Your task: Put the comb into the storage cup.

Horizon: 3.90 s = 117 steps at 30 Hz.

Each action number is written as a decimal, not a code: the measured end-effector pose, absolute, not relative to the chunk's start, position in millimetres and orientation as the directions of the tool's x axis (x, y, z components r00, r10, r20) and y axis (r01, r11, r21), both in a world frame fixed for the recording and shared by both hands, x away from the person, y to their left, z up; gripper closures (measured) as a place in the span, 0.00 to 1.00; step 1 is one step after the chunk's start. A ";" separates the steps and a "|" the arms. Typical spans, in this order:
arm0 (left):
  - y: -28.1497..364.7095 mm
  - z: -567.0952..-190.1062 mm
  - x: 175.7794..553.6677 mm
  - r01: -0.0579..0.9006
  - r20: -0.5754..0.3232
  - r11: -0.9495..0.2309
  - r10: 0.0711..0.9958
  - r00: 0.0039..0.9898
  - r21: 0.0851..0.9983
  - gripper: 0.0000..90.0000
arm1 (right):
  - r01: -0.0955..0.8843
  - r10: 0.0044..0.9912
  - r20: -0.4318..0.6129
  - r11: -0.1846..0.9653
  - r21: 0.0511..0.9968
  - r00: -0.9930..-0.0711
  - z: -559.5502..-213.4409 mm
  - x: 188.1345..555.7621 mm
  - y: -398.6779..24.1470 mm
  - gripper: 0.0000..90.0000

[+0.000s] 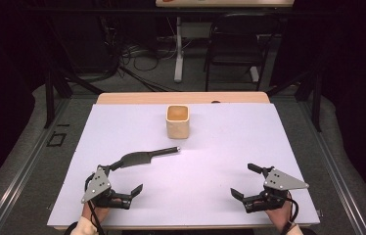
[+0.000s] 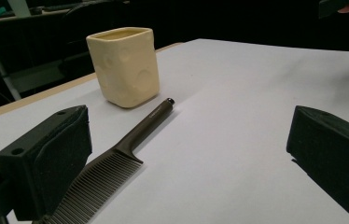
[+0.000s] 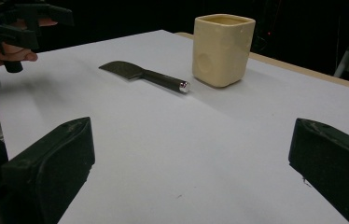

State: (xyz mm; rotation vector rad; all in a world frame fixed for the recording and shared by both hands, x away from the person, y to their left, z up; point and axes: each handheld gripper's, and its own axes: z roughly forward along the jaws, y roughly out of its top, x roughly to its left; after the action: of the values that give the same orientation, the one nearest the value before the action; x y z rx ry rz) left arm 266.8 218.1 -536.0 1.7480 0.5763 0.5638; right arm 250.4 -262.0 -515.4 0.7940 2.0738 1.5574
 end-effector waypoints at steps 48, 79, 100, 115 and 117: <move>169.5 -531.2 339.8 0.264 -0.019 -0.248 0.695 0.719 0.932 0.00 | 0.204 0.663 0.011 0.215 0.955 -0.749 -517.0 251.8 -258.7 0.00; 130.0 -531.9 383.4 0.348 -0.022 -0.300 0.730 0.683 0.888 0.00 | 0.201 0.657 0.002 0.228 0.953 -0.754 -517.2 252.0 -256.8 0.00; 109.9 -544.3 404.2 0.442 -0.021 -0.364 0.752 0.658 0.820 0.59 | 0.224 0.651 0.010 0.248 0.943 -0.759 -519.4 254.4 -253.9 0.00; 101.5 -550.1 416.0 0.476 -0.073 -0.367 0.727 0.683 0.799 1.00 | 0.238 0.645 0.009 0.268 0.934 -0.764 -520.5 254.6 -251.8 0.01; 99.8 -549.7 417.6 0.489 -0.080 -0.367 0.731 0.678 0.791 1.00 | 0.237 0.645 0.009 0.268 0.934 -0.764 -520.8 254.9 -251.8 0.01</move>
State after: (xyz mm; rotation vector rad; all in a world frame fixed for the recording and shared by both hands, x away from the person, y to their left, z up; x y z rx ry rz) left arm 417.6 99.8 -549.7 2.0409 0.9383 0.3612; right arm 254.9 -251.8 -520.8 0.8013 2.1711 1.4993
